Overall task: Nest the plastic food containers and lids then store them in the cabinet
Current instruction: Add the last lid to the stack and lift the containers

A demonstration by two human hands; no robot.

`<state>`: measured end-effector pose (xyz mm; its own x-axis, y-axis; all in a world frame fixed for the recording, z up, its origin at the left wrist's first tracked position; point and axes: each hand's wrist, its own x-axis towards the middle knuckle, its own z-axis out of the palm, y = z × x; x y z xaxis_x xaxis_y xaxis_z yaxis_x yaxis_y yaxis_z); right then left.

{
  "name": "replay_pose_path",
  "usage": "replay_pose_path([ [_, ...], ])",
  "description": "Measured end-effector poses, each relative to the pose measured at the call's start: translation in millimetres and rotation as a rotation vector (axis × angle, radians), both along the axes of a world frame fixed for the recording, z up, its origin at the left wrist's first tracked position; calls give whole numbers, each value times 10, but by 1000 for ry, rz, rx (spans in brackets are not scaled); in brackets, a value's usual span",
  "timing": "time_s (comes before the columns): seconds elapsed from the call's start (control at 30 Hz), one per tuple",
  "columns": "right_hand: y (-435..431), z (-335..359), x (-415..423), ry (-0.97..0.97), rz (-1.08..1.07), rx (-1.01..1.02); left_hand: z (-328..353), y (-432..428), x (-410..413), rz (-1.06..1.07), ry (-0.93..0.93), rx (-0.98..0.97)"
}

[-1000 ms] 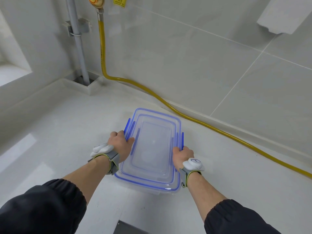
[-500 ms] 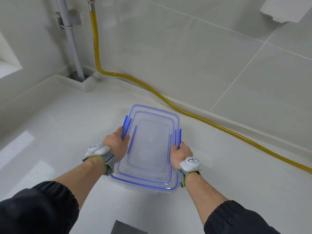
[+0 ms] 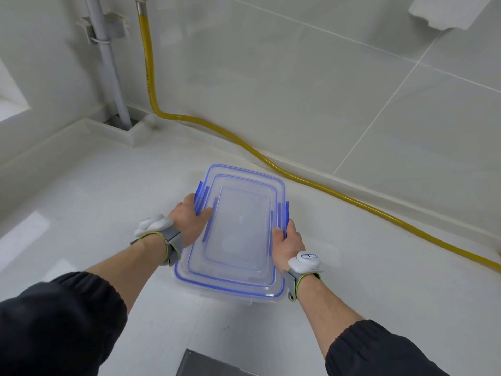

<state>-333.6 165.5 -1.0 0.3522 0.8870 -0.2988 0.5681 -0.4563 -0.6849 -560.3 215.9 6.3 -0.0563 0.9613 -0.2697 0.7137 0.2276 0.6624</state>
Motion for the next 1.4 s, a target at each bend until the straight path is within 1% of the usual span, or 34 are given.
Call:
replay_pose_path([
  [0.1, -11, 2, 4, -5, 17, 20, 39, 189, 23, -8, -15, -35],
  [0.2, 9, -14, 19, 3, 30, 42, -10, 249, 43, 26, -8, -15],
  [0.47, 1, -12, 31, -6, 24, 46, 44, 144, 126, -3, 228, 73],
  [0.63, 1, -29, 33, -69, 13, 25, 85, -112, 196, 70, 236, 58],
  [0.73, -45, -41, 47, -88, 15, 14, 126, -264, 213, 104, 208, 29],
  [0.83, -193, -58, 68, -104, 41, 12, 142, -463, 233, 133, 209, 21],
  [1.0, -556, -20, 195, -70, 95, 20, 98, -895, 300, 167, 166, 13],
  [1.13, -914, 15, 327, -51, 121, 21, 66, -1288, 395, 198, 166, 7],
  [1.4, -1648, 33, 632, -32, 177, 75, 31, -2190, 681, 304, 168, 92],
])
